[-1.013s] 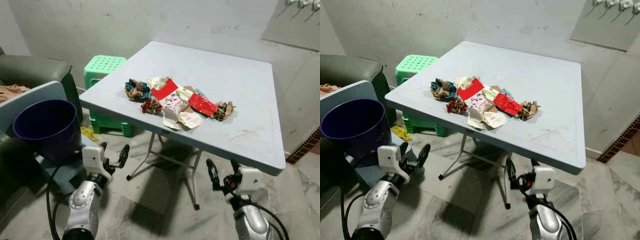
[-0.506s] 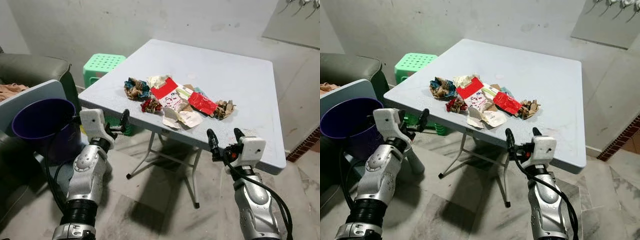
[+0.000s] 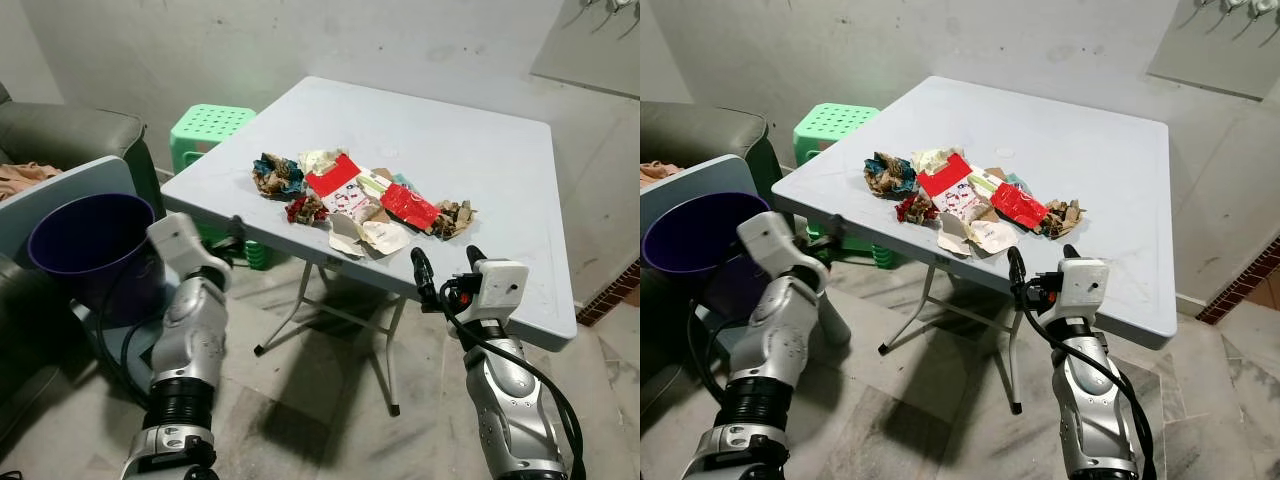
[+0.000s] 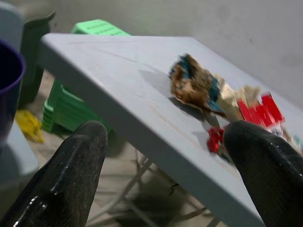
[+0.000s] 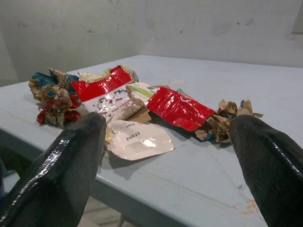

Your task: Picking trash to rubbish bin

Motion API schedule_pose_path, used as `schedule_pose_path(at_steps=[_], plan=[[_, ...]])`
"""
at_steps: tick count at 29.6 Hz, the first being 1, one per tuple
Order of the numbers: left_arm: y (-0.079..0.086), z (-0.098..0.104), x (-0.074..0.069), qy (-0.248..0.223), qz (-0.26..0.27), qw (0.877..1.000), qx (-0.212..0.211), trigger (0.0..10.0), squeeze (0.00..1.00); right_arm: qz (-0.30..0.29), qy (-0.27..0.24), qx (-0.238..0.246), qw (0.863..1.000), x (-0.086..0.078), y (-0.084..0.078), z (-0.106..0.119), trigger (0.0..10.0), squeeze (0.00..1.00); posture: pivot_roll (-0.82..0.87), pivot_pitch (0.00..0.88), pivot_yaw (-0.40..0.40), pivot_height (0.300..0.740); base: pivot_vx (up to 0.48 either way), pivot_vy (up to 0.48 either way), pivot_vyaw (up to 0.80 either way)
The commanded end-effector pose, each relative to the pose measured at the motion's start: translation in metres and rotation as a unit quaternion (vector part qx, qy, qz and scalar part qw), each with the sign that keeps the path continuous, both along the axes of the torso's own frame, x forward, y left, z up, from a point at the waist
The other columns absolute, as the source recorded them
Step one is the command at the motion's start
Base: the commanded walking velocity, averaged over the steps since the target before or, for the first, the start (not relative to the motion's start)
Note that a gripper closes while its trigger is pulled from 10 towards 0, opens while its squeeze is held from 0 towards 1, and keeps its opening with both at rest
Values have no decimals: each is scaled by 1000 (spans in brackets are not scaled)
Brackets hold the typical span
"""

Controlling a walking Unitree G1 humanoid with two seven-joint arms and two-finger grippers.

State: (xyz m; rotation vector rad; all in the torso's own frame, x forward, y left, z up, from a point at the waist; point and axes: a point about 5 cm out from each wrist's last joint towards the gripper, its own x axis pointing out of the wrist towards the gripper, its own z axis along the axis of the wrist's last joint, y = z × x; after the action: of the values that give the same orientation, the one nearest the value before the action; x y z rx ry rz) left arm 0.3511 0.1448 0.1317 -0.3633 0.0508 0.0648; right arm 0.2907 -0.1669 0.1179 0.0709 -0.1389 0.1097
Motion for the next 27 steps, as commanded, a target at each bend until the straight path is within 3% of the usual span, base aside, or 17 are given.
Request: schedule_pose_path(at_steps=[1, 2, 5, 7, 12, 14, 19, 27], plan=[[-2, 6, -1, -11, -3, 998, 62, 10000, 0, 1, -8, -3, 1000, -1, -1, 6, 10000, 0, -59, 0, -33, 740, 0, 0, 0], [-9, 13, -1, -35, -30, 988, 145, 10000, 0, 0, -6, -4, 1000, -2, -2, 7, 10000, 0, -57, 0, -35, 740, 0, 0, 0], [-20, 22, -2, -67, -66, 969, 230, 10000, 0, -5, -7, -9, 1000, -2, -3, 7, 10000, 0, -58, 0, -35, 740, 0, 0, 0], [-31, 29, -9, -109, -124, 963, 215, 10000, 0, -4, -14, -27, 1000, -3, -3, 10, 10000, 0, -62, 4, -34, 740, 0, 0, 0], [-30, 30, -22, -140, -173, 956, 190, 10000, 0, -7, -25, -65, 998, -6, -3, 13, 10000, 0, -60, 12, -32, 740, 0, 0, 0], [-22, 22, -27, -123, -182, 956, 196, 10000, 0, -17, -21, -77, 997, -8, -6, 11, 10000, 0, -62, 15, -27, 740, 0, 0, 0], [-10, 14, -29, -100, -177, 964, 172, 10000, 0, -52, -9, -54, 997, -10, -16, 5, 10000, 0, -60, 20, -26, 740, 0, 0, 0], [-15, 21, -27, -113, -189, 961, 169, 10000, 0, -47, -11, -56, 997, -9, -11, 5, 10000, 0, -62, 13, -20, 740, 0, 0, 0]])
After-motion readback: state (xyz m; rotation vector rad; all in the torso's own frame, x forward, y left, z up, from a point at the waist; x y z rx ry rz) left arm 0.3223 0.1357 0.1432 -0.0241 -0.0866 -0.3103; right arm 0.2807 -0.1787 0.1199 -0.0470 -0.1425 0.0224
